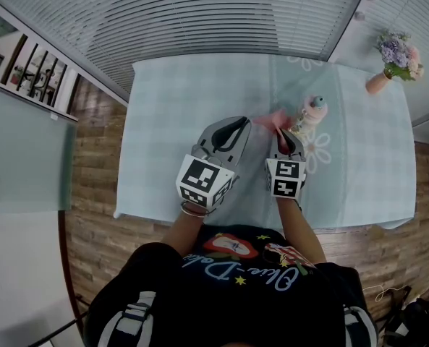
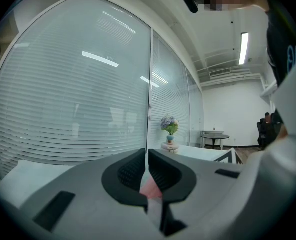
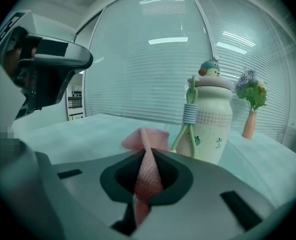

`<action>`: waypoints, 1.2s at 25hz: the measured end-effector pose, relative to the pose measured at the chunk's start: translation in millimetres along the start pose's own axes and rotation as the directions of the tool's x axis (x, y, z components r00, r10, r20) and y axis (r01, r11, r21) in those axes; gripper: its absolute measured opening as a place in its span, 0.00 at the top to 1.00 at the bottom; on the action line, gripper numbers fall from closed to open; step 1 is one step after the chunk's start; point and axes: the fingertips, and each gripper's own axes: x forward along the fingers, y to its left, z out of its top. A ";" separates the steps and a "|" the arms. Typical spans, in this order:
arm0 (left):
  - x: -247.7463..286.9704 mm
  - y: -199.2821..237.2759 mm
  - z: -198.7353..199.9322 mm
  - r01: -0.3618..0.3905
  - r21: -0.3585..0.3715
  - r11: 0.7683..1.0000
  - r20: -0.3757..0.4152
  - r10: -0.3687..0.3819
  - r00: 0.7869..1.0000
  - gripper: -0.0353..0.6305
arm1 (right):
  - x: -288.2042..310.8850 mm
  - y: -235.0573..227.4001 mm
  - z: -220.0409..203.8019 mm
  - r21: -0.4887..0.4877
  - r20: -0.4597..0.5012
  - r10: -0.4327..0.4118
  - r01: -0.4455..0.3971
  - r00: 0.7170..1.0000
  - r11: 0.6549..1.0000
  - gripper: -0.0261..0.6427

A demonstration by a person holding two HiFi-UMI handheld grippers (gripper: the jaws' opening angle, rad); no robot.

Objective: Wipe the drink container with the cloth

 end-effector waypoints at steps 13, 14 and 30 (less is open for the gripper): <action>-4.9 -3.4 -0.3 -0.002 0.001 1.000 0.002 0.002 1.000 0.94 | -11.1 4.9 3.9 0.023 0.017 0.022 -0.023 1.000 0.999 0.94; -5.3 -3.6 0.2 -0.003 0.001 1.000 0.003 0.003 1.000 0.94 | -13.9 5.4 7.6 0.029 0.027 0.027 -0.028 0.999 0.999 0.94; -1.9 -11.3 13.1 0.025 0.003 1.000 0.041 -0.025 0.999 0.94 | -67.6 6.0 90.5 0.024 0.240 0.077 -0.086 0.968 0.996 0.94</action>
